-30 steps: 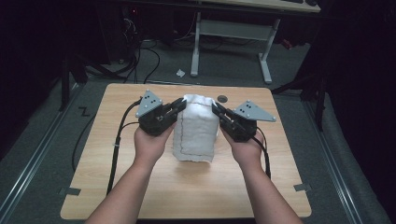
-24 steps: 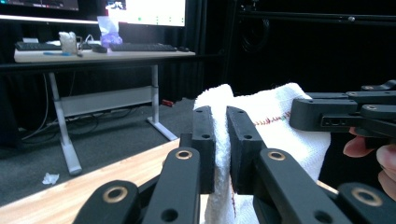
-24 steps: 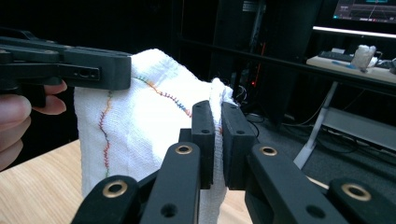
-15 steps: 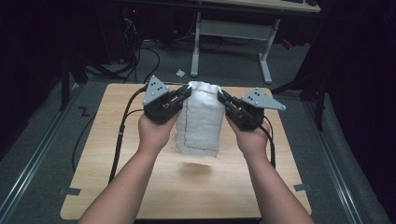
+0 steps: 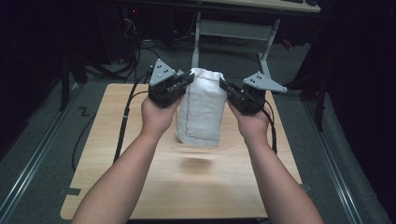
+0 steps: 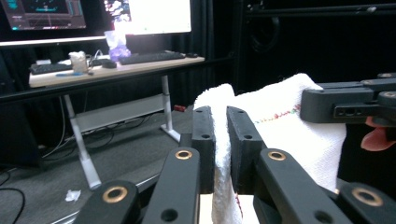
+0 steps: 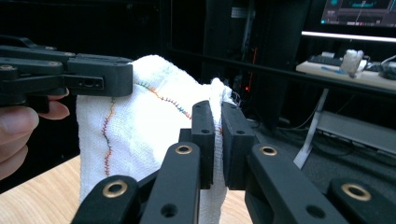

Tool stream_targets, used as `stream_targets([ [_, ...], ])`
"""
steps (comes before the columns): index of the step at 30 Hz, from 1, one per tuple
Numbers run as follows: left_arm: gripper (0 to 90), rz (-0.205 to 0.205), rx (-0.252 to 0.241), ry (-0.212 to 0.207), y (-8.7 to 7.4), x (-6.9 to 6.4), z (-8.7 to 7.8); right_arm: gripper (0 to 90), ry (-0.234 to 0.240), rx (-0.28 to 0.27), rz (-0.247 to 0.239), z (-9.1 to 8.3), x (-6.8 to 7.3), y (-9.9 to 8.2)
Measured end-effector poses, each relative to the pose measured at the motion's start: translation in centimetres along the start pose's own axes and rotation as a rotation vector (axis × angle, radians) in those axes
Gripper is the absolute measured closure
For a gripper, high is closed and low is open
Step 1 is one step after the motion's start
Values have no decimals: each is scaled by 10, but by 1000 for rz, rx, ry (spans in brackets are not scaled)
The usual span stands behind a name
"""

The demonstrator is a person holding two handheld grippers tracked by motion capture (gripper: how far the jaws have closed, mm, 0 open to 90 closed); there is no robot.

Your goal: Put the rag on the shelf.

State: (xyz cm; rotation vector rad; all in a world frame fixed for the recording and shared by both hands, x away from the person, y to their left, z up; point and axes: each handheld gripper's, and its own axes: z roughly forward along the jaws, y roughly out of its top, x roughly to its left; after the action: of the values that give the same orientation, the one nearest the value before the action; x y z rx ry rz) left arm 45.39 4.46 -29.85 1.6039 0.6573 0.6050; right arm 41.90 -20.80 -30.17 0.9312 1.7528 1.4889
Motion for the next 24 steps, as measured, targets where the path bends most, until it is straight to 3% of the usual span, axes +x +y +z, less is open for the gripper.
stream_targets([
  [7, 824, -37, 12, 18, -5, 21, 19, 856, 1, 18, 9, 28, -15, 2],
  [15, 823, -30, 38, 63, -1, 39, 40, 856, 4, 37, 25, 57, -32, 6],
  [20, 823, -35, 67, 82, -7, 47, 57, 855, -2, 49, 56, 75, -44, -2],
  [24, 823, -46, 96, 77, -15, 52, 66, 855, -8, 70, 35, 87, -53, -9],
])
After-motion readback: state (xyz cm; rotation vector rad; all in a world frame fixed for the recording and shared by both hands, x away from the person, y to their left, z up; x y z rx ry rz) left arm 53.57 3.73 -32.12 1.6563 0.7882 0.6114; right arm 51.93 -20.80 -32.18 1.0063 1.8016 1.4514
